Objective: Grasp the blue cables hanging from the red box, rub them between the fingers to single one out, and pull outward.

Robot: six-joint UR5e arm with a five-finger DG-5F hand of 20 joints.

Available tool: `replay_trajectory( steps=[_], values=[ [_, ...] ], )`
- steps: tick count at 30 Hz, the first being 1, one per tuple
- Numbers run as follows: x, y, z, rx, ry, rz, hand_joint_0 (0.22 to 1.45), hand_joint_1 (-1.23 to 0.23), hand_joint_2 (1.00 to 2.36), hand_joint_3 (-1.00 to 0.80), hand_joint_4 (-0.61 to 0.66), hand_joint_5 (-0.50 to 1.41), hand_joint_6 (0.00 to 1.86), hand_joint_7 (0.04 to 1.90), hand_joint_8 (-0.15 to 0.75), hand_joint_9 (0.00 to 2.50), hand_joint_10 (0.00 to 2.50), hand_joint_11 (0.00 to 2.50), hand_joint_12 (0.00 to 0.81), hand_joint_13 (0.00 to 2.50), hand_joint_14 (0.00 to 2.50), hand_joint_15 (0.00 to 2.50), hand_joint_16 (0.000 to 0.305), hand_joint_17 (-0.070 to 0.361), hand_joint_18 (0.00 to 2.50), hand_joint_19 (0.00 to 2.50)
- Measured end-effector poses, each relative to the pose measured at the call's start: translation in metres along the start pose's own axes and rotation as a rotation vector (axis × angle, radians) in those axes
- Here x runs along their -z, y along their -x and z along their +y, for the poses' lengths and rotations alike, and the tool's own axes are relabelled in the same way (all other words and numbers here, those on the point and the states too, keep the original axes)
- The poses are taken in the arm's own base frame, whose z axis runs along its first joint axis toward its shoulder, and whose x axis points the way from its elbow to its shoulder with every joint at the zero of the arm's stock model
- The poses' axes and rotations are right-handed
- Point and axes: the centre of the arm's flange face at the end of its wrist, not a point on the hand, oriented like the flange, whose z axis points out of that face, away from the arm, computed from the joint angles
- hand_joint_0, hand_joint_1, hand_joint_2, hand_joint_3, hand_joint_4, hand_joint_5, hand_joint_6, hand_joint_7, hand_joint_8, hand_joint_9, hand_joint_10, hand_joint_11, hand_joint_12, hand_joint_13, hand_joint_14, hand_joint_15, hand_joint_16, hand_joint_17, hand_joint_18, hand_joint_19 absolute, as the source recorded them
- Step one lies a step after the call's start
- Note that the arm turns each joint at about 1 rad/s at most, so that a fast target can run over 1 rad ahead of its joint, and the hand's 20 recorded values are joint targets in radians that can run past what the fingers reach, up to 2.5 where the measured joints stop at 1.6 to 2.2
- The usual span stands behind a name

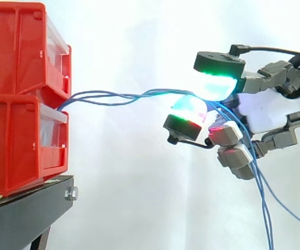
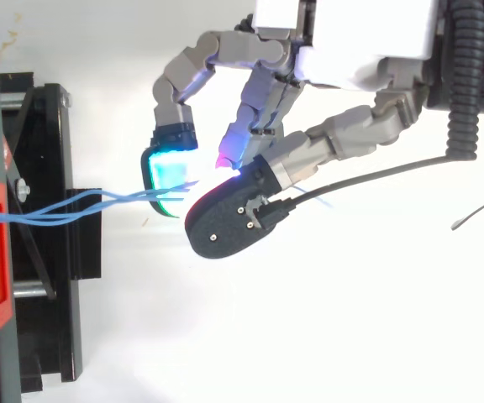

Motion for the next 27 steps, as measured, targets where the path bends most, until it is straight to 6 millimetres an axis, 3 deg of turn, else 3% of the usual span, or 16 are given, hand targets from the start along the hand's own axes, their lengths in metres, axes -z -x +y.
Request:
replay_trajectory(
  steps=[3,5,11,18,27],
  values=[
    [0.000,0.001,0.000,0.000,0.000,-0.001,0.59,-0.76,1.00,-0.50,-0.05,-0.14,0.92,1.01,0.206,1.24,0.02,0.82,0.271,1.14,0.04,0.89,0.041,0.092,0.99,0.83],
    [0.000,0.002,0.000,-0.001,0.001,-0.002,0.50,-0.60,1.00,-0.50,-0.03,-0.13,0.90,0.98,0.207,1.26,0.02,0.80,0.300,1.16,0.03,0.87,0.047,0.105,1.02,0.81],
    [-0.001,0.007,0.003,0.009,0.018,-0.011,0.47,-0.36,1.00,-0.50,-0.02,-0.11,0.88,1.02,0.226,1.29,0.02,0.79,0.313,1.18,0.03,0.88,0.051,0.114,1.02,0.81],
    [-0.001,0.015,0.018,0.044,0.044,-0.024,0.50,-0.39,1.00,-0.50,-0.02,-0.11,0.86,1.03,0.226,1.31,0.02,0.78,0.305,1.19,0.03,0.89,0.049,0.110,1.01,0.82],
    [-0.001,0.020,0.022,0.051,0.053,-0.031,0.59,-0.70,1.01,-0.37,-0.04,-0.12,0.87,1.09,0.210,1.30,0.03,0.84,0.275,1.19,0.03,0.91,0.043,0.097,0.99,0.85]
  ],
)
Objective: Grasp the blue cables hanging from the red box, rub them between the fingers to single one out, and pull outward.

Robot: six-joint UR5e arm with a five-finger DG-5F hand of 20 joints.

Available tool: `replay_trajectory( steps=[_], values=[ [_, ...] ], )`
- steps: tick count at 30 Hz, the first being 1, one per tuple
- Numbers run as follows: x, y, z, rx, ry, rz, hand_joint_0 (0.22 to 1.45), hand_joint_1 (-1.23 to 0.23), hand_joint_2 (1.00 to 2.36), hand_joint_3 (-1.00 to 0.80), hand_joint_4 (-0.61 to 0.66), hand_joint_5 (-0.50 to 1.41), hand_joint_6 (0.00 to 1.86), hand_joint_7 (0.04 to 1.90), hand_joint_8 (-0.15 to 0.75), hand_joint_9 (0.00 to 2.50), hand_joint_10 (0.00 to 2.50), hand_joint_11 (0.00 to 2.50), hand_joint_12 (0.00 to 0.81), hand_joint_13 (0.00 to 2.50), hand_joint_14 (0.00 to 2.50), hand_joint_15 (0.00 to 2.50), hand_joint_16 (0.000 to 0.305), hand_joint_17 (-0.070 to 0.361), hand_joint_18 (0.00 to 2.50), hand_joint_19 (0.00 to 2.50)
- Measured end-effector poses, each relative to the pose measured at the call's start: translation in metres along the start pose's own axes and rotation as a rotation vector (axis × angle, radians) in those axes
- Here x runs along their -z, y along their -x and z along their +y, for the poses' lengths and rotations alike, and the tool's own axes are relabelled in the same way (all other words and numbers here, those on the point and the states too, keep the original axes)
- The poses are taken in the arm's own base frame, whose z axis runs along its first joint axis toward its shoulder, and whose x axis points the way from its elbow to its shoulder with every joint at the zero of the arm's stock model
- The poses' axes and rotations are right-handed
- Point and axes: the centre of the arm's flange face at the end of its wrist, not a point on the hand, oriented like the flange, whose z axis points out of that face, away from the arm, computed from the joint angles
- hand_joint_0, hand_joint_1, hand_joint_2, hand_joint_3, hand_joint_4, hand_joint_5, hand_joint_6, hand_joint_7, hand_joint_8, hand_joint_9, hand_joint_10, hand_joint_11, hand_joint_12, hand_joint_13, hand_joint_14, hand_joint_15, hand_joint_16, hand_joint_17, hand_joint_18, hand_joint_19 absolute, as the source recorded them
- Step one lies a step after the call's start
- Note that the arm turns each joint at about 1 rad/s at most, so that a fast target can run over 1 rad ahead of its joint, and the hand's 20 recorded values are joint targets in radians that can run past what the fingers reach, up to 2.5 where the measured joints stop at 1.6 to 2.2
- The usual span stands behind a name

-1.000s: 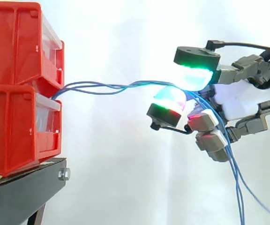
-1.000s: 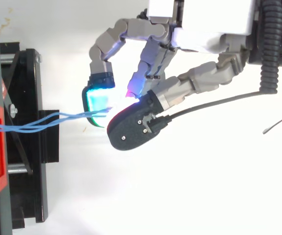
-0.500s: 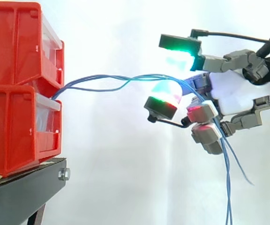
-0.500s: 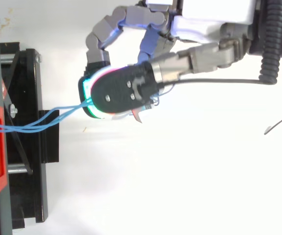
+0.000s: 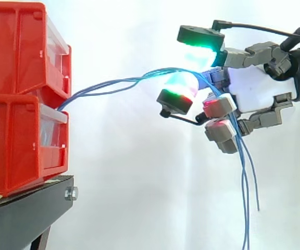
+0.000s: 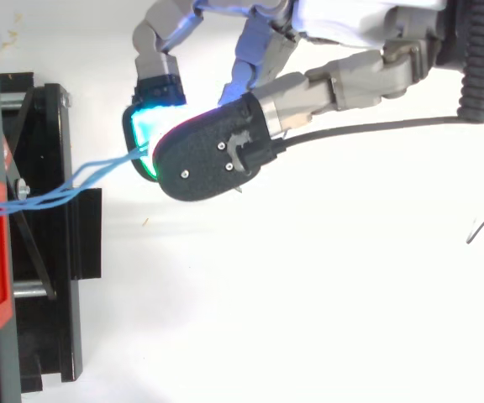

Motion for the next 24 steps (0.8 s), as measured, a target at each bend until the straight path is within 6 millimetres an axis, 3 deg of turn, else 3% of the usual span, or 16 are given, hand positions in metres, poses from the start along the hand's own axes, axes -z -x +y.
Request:
replay_trajectory(
  steps=[6,8,13,15,19,24],
  values=[
    [0.0000,0.0016,-0.0003,0.000,-0.001,-0.002,0.66,-0.85,1.01,-0.38,-0.08,-0.14,0.90,1.03,0.212,1.24,0.03,0.83,0.267,1.16,0.04,0.90,0.042,0.094,0.99,0.82],
    [0.0000,0.0015,-0.0004,0.000,-0.002,-0.002,0.73,-0.88,1.00,-0.47,-0.18,-0.15,0.90,1.07,0.209,1.24,0.03,0.82,0.263,1.16,0.03,0.89,0.041,0.091,0.99,0.82],
    [0.0002,0.0012,-0.0009,0.001,-0.003,-0.001,0.77,-0.89,1.00,-0.50,-0.30,-0.15,0.91,1.26,0.207,1.25,0.03,0.83,0.253,1.16,0.04,0.90,0.038,0.085,1.02,0.82],
    [0.0003,0.0008,-0.0014,0.002,-0.005,-0.001,0.78,-0.89,1.00,-0.50,-0.31,-0.15,0.92,1.25,0.198,1.27,0.03,0.84,0.253,1.17,0.04,0.91,0.038,0.085,1.02,0.82],
    [0.0003,-0.0003,-0.0022,0.003,-0.007,-0.001,0.77,-0.89,1.00,-0.50,-0.31,-0.15,0.93,1.17,0.204,1.34,0.03,0.86,0.254,1.20,0.04,0.92,0.038,0.084,1.05,0.82],
    [0.0010,-0.0038,-0.0082,0.005,-0.020,0.006,0.67,-0.90,1.00,-0.50,-0.14,-0.12,0.91,1.12,0.215,1.44,0.03,0.89,0.262,1.25,0.04,0.96,0.038,0.085,1.08,0.85]
  ],
)
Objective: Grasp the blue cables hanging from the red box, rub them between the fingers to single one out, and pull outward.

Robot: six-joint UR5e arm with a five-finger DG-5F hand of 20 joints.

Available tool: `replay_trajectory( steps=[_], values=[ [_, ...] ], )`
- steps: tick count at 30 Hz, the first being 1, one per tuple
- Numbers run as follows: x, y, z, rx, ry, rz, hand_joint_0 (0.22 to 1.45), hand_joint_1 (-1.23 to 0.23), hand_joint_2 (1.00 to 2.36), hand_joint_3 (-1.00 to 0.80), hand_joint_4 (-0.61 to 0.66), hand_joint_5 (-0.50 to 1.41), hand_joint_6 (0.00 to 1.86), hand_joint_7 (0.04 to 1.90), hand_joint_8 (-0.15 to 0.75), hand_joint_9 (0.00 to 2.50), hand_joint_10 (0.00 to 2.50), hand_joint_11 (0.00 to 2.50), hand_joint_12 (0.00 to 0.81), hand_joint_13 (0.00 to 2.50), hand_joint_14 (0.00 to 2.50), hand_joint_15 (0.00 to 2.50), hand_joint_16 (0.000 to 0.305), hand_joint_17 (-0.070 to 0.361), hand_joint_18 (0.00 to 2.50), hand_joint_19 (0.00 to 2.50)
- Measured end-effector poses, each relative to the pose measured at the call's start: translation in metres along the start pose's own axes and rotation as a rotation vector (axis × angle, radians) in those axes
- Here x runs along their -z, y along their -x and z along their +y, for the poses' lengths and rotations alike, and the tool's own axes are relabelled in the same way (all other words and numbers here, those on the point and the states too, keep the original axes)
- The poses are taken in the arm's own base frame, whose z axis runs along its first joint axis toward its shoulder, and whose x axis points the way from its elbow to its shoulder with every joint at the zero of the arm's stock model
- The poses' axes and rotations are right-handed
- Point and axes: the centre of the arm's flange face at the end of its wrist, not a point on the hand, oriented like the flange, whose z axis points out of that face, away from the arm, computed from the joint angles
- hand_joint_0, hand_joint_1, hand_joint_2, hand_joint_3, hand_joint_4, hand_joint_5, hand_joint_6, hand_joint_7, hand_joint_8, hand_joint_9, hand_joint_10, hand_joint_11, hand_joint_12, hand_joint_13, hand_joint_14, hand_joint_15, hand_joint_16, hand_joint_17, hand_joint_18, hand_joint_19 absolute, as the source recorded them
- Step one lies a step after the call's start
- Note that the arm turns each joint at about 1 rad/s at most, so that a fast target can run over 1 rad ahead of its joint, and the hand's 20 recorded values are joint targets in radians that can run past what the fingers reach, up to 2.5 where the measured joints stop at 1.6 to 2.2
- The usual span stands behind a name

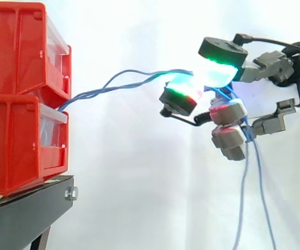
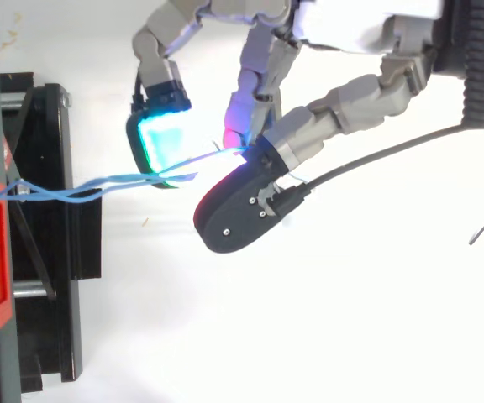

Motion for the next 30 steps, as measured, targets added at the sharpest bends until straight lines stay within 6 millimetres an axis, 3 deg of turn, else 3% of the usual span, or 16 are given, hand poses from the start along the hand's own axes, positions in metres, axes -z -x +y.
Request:
replay_trajectory(
  steps=[2,9,12,19,21,26,30],
  values=[
    [0.000,-0.001,-0.004,0.001,-0.008,0.003,0.62,-0.86,1.00,-0.50,-0.09,-0.10,0.90,1.12,0.220,1.47,0.03,0.88,0.264,1.26,0.04,0.96,0.038,0.086,1.08,0.86],
    [0.001,-0.004,-0.013,0.004,-0.025,0.018,0.58,-0.74,1.00,-0.50,-0.10,-0.09,0.89,1.13,0.225,1.50,0.03,0.87,0.274,1.27,0.04,0.96,0.040,0.089,1.09,0.87],
    [0.001,-0.005,-0.014,0.005,-0.026,0.020,0.65,-0.80,1.00,-0.50,-0.07,-0.12,0.91,1.09,0.226,1.42,0.03,0.91,0.267,1.28,0.04,0.96,0.040,0.090,1.10,0.86],
    [0.001,-0.007,-0.014,0.007,-0.025,0.023,0.76,-0.88,1.00,-0.50,-0.22,-0.16,0.94,1.07,0.200,1.32,0.03,0.95,0.264,1.25,0.04,0.97,0.038,0.086,1.10,0.84],
    [0.001,-0.007,-0.014,0.006,-0.025,0.023,0.77,-0.89,1.00,-0.50,-0.19,-0.17,0.95,1.08,0.203,1.32,0.02,0.96,0.264,1.24,0.04,0.97,0.039,0.087,1.10,0.83],
    [0.001,-0.007,-0.013,0.005,-0.024,0.024,0.76,-0.90,1.00,-0.50,-0.06,-0.20,0.96,0.87,0.178,1.24,0.02,1.07,0.269,1.20,0.03,0.98,0.038,0.085,1.09,0.84],
    [0.001,-0.007,-0.013,0.004,-0.025,0.024,0.70,-0.92,1.00,-0.50,-0.04,-0.20,0.96,0.83,0.180,1.24,0.02,1.08,0.267,1.20,0.04,0.99,0.038,0.085,1.08,0.85]
  ],
)
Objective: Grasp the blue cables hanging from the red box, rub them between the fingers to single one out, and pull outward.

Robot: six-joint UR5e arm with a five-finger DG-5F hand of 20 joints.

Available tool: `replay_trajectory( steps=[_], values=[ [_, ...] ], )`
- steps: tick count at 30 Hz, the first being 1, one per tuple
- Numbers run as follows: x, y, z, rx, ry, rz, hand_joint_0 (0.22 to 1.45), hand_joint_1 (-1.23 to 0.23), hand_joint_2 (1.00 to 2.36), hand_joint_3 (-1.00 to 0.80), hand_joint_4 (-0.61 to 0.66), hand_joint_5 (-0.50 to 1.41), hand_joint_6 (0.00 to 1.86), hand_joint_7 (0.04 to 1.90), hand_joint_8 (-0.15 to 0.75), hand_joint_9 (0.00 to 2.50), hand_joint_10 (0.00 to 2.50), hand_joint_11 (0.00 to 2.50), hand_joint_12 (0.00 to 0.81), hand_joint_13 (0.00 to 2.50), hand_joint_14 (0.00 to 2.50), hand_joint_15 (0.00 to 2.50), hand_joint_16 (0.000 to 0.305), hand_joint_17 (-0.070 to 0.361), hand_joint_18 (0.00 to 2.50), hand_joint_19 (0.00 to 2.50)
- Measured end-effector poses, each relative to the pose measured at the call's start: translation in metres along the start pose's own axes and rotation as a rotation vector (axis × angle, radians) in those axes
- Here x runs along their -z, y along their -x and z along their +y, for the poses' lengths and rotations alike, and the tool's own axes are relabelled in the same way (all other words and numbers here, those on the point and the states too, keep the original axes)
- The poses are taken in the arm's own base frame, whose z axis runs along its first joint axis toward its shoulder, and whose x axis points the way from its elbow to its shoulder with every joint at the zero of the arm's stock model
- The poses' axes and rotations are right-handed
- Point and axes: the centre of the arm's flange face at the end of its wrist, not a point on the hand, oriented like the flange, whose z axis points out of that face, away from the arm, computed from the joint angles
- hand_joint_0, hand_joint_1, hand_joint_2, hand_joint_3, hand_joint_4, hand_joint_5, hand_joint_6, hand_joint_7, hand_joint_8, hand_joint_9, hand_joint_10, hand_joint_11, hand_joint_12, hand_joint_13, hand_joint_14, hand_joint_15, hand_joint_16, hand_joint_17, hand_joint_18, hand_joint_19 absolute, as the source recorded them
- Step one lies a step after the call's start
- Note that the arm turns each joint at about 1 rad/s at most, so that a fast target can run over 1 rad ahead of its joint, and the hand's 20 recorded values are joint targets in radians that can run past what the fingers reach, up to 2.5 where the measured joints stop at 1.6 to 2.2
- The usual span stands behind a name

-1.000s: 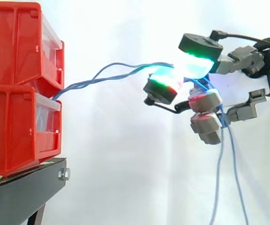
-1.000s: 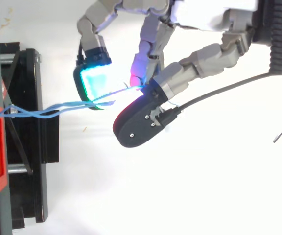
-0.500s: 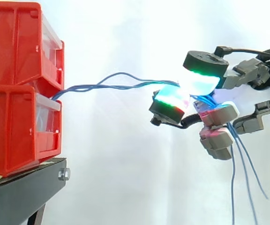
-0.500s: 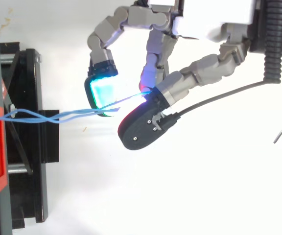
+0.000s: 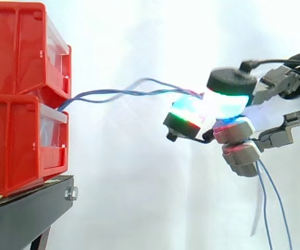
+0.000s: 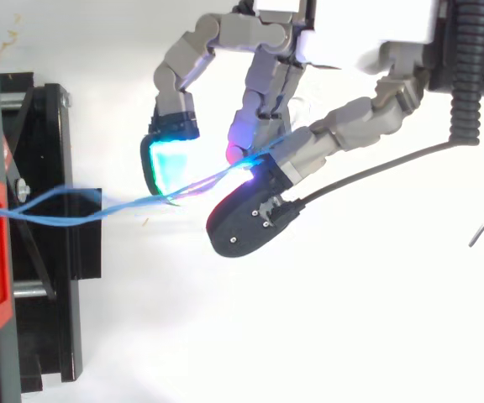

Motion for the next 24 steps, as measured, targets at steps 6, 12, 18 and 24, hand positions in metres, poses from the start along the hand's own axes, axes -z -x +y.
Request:
replay_trajectory(
  steps=[6,12,18,24],
  values=[
    [0.0002,0.0002,-0.0001,0.000,-0.001,0.000,0.61,-0.91,1.00,-0.50,-0.02,-0.20,0.94,0.86,0.161,1.34,0.01,1.35,0.252,1.29,0.04,1.20,0.039,0.088,1.10,0.91],
    [0.0020,-0.0035,-0.0013,0.005,-0.015,0.026,0.54,-0.89,1.00,-0.50,0.01,-0.20,0.93,0.84,0.162,1.35,0.01,1.38,0.272,1.31,0.03,1.20,0.042,0.094,1.10,0.91],
    [0.0037,-0.0079,-0.0021,0.008,-0.030,0.043,0.47,-0.81,1.00,-0.50,0.04,-0.20,0.93,0.80,0.190,1.34,0.01,1.34,0.312,1.31,0.03,1.16,0.049,0.110,1.13,0.88],
    [0.0038,-0.0082,-0.0018,0.008,-0.030,0.044,0.48,-0.73,1.00,-0.50,0.05,-0.20,0.91,0.79,0.195,1.35,0.01,1.33,0.309,1.30,0.03,1.15,0.049,0.110,1.12,0.88]
  ],
)
